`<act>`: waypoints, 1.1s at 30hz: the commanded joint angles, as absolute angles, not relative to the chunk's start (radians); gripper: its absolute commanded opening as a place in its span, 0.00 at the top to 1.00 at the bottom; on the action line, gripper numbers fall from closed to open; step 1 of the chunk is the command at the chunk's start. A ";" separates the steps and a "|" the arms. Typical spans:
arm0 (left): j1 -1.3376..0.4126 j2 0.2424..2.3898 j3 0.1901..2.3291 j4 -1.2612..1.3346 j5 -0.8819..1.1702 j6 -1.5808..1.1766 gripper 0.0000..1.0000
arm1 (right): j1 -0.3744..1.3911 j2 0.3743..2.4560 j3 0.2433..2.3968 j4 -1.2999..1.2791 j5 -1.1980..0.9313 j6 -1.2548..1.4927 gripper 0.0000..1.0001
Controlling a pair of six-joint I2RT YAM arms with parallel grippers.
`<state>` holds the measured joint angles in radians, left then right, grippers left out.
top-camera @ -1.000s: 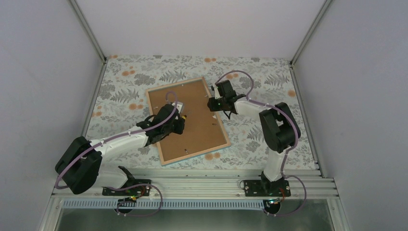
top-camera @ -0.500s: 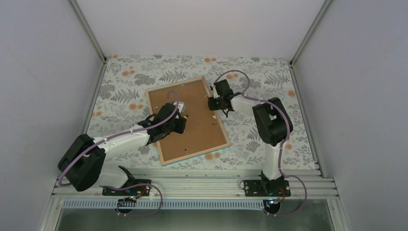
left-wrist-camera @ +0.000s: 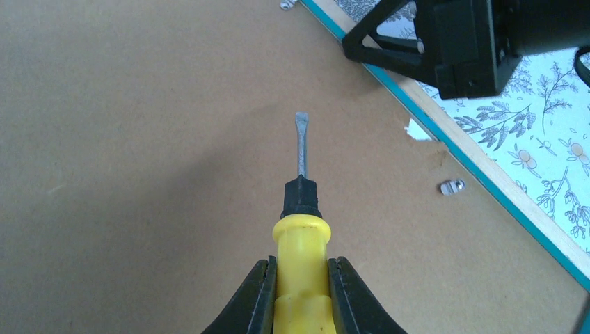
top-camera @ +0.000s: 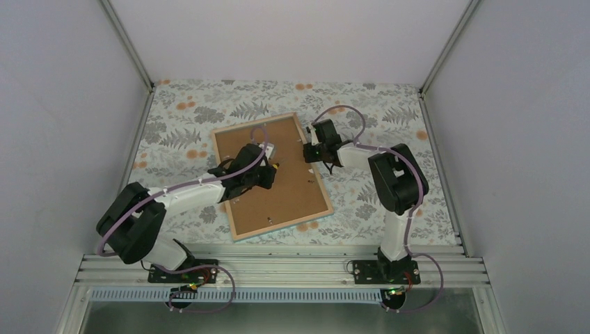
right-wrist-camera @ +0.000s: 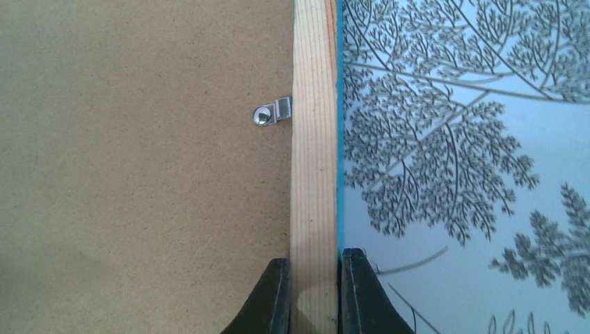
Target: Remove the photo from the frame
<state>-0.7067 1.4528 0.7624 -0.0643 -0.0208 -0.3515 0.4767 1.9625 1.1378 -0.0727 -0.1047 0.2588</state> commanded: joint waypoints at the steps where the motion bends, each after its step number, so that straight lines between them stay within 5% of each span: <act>1: -0.701 1.496 0.825 -0.026 0.001 -0.330 0.98 | 0.482 1.941 1.053 -0.130 -0.137 0.266 0.95; 14: -0.702 1.652 0.964 -0.019 0.040 -0.311 0.98 | 0.498 1.873 0.917 -0.076 -0.205 0.269 0.95; 22: -0.701 1.740 1.030 -0.034 0.038 -0.299 0.98 | 0.501 1.882 0.920 -0.066 -0.215 0.266 0.81; 33: -0.697 1.808 1.066 -0.038 0.040 -0.292 0.98 | 0.508 1.895 0.929 -0.077 -0.189 0.262 0.80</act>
<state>-0.7025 1.7832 1.0317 -0.0425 0.0353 -0.3096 0.4908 1.8538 0.9527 0.0143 -0.1791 0.2691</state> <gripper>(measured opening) 0.157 0.207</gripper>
